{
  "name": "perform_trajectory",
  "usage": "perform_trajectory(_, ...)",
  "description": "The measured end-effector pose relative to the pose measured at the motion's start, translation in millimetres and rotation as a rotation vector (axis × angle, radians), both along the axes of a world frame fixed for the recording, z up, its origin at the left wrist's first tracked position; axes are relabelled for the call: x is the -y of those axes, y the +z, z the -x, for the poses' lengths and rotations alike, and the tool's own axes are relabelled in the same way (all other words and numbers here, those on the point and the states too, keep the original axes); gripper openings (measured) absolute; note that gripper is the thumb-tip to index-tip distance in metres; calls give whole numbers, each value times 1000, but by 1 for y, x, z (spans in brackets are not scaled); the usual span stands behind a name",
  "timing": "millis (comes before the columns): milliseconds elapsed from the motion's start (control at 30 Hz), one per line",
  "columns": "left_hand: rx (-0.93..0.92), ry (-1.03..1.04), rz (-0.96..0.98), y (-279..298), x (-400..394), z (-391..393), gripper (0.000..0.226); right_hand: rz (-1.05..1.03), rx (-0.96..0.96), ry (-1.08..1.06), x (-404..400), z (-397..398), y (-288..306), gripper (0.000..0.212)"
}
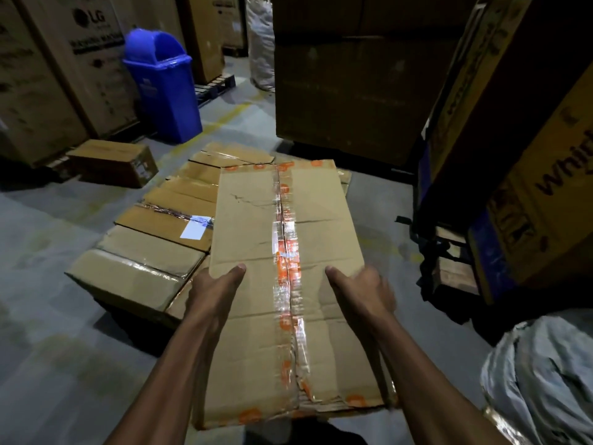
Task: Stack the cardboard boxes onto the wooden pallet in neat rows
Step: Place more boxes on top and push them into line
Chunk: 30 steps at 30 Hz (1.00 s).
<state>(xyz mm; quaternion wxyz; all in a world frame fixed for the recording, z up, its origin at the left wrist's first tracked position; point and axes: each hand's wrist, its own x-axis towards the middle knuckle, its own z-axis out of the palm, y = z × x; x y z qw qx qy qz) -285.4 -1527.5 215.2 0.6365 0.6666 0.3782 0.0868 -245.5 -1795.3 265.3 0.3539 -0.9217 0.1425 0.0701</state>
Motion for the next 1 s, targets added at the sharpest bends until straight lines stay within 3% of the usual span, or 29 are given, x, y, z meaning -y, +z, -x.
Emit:
perform_trajectory(167,7,61,0,23,12,-56,48,-21,15,79,-4,-81,4,74)
perform_trajectory(333,15,122,7,19,-2,-95,19,-32,18,140,-27,-135,4,73)
perform_trajectory(567,-9,155,43,7,-47,-124,25,3,-7,216,-77,-181,-8,69)
perform_trajectory(900,-103,266,30,-31,-113,-139,81,-1,-47,353,-138,-230,-26,73)
perform_trajectory(1000,-101,335,64,-39,-116,-138,78,34,-68,442,-155,-250,-32,74)
